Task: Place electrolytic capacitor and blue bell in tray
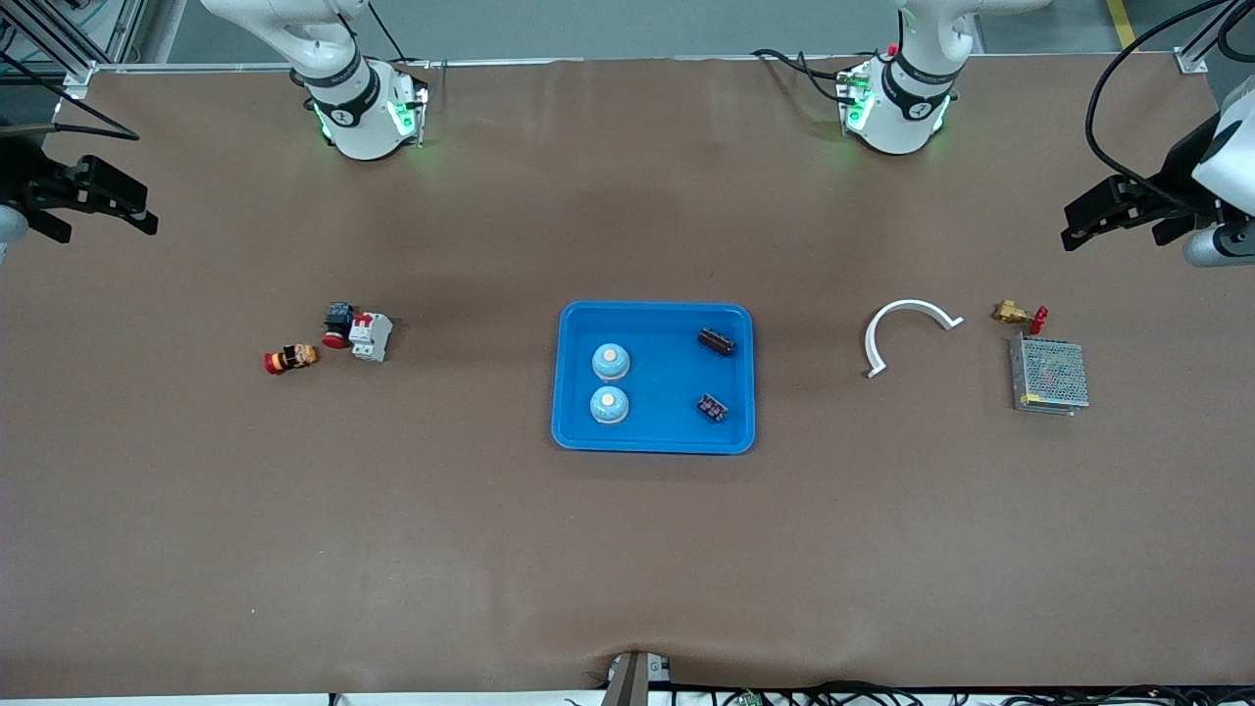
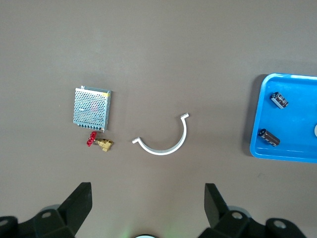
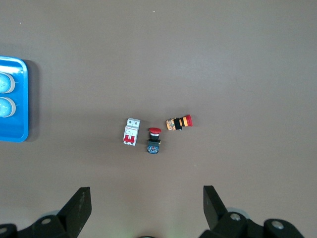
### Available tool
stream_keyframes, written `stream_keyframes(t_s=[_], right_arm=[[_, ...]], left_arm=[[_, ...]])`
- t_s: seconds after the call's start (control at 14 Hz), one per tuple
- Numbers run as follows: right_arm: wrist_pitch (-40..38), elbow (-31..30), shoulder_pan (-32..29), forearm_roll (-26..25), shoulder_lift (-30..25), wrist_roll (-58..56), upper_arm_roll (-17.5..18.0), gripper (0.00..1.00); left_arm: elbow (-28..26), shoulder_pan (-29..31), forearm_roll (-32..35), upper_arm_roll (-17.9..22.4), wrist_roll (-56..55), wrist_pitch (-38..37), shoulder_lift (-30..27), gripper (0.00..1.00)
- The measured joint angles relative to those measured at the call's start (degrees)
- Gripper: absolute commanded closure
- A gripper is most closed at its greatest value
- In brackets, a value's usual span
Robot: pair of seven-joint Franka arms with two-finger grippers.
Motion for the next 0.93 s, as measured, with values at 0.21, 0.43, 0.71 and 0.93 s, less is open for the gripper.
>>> stream_keyframes(t_s=[0.21,0.43,0.71,0.93], right_arm=[[-0.8,2.3,-0.1,0.0,0.6,0.0,-0.1,0.0],[-0.9,2.5,-0.2,0.0,0.6,0.0,-0.1,0.0],[-0.9,2.5,-0.2,0.0,0.7,0.0,-0.1,0.0],[-0.9,2.5,-0.2,0.0,0.7,0.0,-0.1,0.0]], left_arm=[[0.0,-0.1,0.0,-0.1,0.0,0.0,0.0,0.0],[0.0,-0.2,0.0,-0.2,0.0,0.0,0.4,0.0],[0.0,-0.3,0.0,-0.2,0.0,0.0,0.8,0.0],[0.0,-0.3,0.0,-0.2,0.0,0.0,1.0,0.0]])
